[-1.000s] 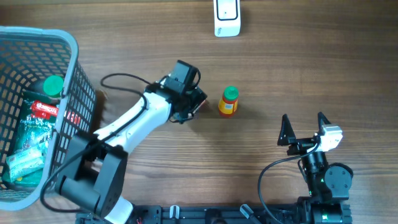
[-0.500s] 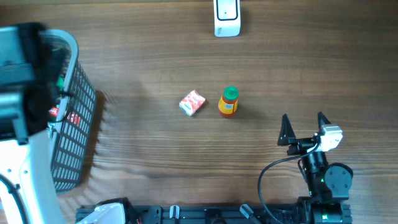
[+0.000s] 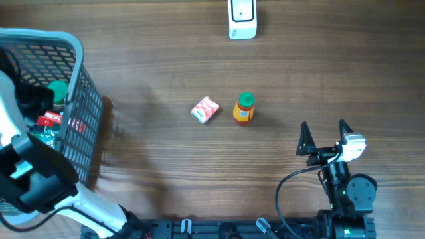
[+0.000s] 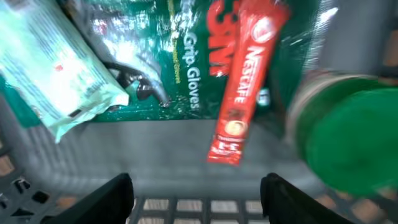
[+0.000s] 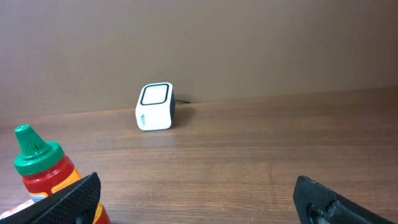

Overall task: Scan the item barcode
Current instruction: 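Grasp the red Nescafe stick from the basket with the left gripper, then lay the Nescafe stick on the table between box and bottle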

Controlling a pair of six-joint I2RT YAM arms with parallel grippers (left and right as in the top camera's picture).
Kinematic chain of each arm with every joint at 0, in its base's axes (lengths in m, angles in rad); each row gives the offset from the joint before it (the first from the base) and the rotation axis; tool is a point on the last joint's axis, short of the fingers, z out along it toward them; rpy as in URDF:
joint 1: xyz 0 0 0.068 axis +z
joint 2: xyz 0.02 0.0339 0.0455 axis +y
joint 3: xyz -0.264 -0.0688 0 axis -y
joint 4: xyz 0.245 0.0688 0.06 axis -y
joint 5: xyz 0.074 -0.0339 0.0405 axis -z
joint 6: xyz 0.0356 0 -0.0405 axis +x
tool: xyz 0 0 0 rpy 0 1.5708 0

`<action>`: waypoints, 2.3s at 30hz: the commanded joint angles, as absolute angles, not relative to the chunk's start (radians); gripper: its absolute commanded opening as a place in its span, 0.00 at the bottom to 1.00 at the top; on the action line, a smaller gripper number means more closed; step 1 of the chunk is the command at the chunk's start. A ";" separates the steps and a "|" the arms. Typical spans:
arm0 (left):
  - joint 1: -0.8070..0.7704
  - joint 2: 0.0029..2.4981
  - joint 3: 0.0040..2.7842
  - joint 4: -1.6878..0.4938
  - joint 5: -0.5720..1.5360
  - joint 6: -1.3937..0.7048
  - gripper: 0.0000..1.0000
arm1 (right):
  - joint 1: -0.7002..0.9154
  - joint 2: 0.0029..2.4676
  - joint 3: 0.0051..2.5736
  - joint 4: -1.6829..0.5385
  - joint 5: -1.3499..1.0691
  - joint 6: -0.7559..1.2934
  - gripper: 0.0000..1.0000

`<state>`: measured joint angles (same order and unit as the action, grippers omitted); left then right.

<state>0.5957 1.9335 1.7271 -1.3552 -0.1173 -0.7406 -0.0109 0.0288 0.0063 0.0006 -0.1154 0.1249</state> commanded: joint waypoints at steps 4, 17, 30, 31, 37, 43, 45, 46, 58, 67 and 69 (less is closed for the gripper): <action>0.574 1.975 1.449 -1.078 -0.034 -0.635 0.79 | -0.010 0.023 0.005 0.007 -0.127 0.106 1.00; 0.549 1.922 1.341 -1.025 -0.132 -0.636 0.04 | -0.010 0.023 0.005 0.007 -0.127 0.106 1.00; 0.418 1.066 1.431 -1.118 0.132 -0.663 0.04 | -0.010 0.023 0.005 0.007 -0.127 0.106 1.00; 0.378 1.032 1.431 -1.113 0.140 -0.670 0.04 | -0.010 0.023 0.005 0.007 -0.127 0.106 1.00; -0.086 0.957 1.410 -1.067 0.097 -0.767 0.04 | -0.010 0.023 0.005 0.007 -0.127 0.106 1.00; -0.525 1.172 1.283 -0.943 -0.045 -0.776 0.04 | -0.010 0.023 0.005 0.007 -0.127 0.106 1.00; -0.654 1.347 1.275 -0.906 -0.096 -0.827 0.04 | -0.010 0.023 0.005 0.007 -0.127 0.106 1.00; -0.689 1.415 1.275 -0.887 -0.105 -0.827 0.04 | -0.010 0.023 0.005 0.007 -0.127 0.106 1.00; -0.763 1.834 1.275 -0.776 -0.106 -0.907 0.04 | -0.010 0.023 0.005 0.007 -0.127 0.106 1.00; -0.760 1.837 1.157 -0.624 -0.106 -0.959 0.05 | -0.010 0.023 0.005 0.007 -0.127 0.106 1.00; -0.760 1.835 1.158 -0.633 -0.106 -0.958 0.29 | -0.010 0.023 0.005 0.007 -0.127 0.106 1.00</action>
